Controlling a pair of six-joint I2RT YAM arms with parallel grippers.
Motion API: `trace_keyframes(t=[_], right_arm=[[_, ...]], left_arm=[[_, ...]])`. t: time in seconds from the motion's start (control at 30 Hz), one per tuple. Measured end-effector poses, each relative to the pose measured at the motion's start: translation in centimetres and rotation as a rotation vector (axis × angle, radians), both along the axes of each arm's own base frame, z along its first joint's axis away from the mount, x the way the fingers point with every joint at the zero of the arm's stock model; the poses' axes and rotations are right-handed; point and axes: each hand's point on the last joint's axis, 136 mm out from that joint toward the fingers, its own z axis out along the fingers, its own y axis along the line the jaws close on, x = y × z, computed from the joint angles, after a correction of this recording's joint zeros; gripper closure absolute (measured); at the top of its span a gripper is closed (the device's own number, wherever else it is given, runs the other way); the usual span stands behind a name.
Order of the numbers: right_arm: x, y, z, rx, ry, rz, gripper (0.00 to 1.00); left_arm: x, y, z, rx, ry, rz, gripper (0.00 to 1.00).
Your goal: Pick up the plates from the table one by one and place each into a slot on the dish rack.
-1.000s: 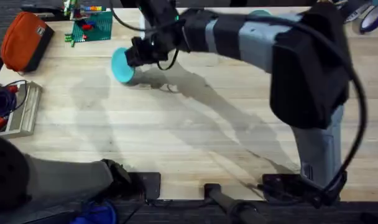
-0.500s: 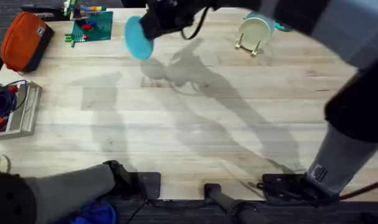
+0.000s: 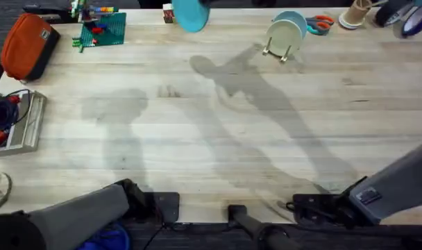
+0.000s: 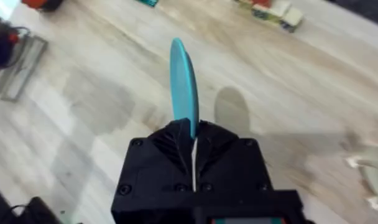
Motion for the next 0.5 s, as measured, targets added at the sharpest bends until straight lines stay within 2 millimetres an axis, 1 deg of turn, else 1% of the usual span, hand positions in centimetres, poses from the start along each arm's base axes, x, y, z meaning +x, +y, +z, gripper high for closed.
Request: trace_keyframes(t=[0.13,0.27,0.37,0.5], right_arm=[[0.1,-2.1,1.6,-0.036,-0.060,-0.021,0.970],[0.0,-4.2,2.8,-0.065,-0.092,-0.031,0.970],[0.2,-6.6,3.5,-0.097,-0.115,-0.042,0.970],[0.9,-10.6,4.8,-0.137,-0.163,-0.079,0.970]], left_arm=[[0.2,-0.5,0.0,-0.021,-0.009,-0.024,0.006],[0.6,-1.6,0.1,-0.062,-0.027,-0.072,0.008],[0.8,-2.3,0.2,-0.088,-0.039,-0.102,0.007],[0.9,-2.7,0.2,-0.102,-0.046,-0.120,0.006]])
